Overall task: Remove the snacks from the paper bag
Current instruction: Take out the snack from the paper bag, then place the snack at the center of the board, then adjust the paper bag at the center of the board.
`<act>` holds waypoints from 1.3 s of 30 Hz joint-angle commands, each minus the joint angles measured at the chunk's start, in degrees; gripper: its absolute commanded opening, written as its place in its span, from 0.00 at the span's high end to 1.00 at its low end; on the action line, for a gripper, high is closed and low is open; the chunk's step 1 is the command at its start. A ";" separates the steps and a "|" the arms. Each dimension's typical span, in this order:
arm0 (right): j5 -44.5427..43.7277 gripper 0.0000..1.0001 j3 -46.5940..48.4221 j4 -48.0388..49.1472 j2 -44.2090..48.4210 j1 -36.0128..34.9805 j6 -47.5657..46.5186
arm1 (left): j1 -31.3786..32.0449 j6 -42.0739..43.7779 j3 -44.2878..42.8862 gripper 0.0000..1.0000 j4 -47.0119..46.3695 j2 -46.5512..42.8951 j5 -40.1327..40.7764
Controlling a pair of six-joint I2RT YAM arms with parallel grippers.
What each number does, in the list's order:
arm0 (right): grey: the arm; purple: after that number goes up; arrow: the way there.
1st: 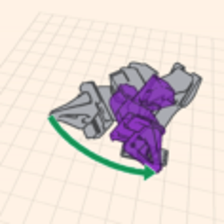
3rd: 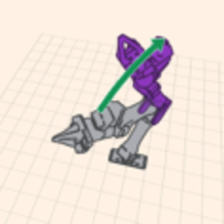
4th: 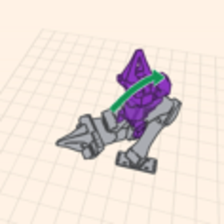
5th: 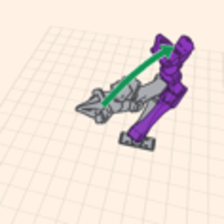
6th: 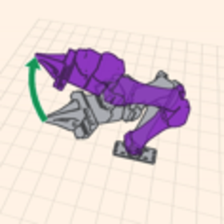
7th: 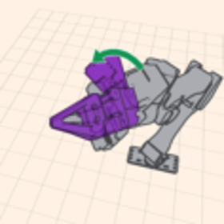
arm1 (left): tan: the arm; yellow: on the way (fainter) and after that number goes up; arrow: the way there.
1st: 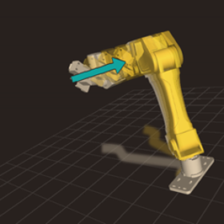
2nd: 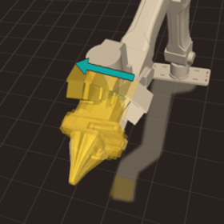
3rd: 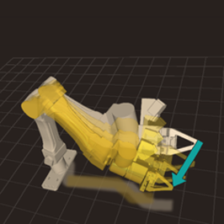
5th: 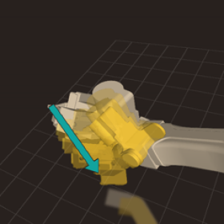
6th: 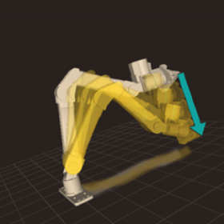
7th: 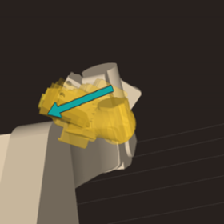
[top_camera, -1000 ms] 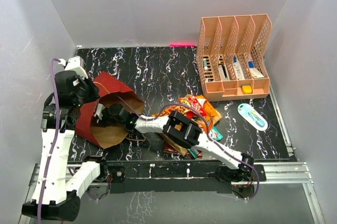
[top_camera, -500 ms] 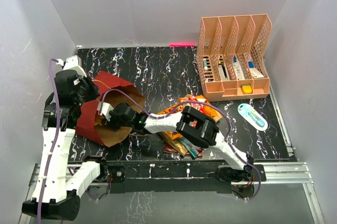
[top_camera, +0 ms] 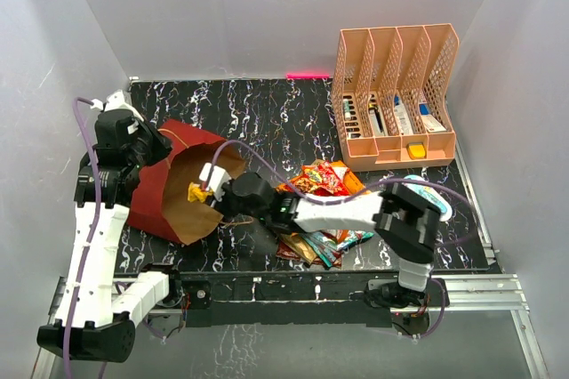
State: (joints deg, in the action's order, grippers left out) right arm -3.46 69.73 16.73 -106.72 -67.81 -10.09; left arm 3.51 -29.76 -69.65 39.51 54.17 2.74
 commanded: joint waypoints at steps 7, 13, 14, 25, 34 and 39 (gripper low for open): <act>-17.99 0.73 -9.50 -8.52 27.38 0.29 -3.93 | 0.19 -15.70 -5.14 1.00 -12.65 6.46 -14.27; -26.33 0.73 -9.84 -14.47 39.08 0.66 -5.95 | 0.18 -18.91 -11.57 1.00 -16.54 12.08 -15.78; -27.24 0.73 -9.79 -14.91 40.58 0.75 -6.32 | 0.18 -18.93 -12.72 1.00 -16.86 13.17 -15.77; -32.00 0.73 -9.88 -17.52 48.42 0.79 -7.52 | -0.62 -21.02 -19.27 1.00 -19.47 16.79 -13.15; -32.84 0.73 -13.26 -21.27 51.19 0.75 -1.95 | -7.83 -18.41 -26.28 1.00 -17.75 21.54 -13.48; -30.30 0.73 -19.39 -25.11 54.46 0.79 5.11 | -10.18 -28.63 -22.14 1.00 -26.03 22.19 -22.09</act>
State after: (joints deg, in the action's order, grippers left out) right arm -34.96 53.67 -6.55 -55.29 -67.07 -11.68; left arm -5.61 -50.94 -93.23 21.12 77.60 -11.86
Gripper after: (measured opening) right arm 0.361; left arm 0.007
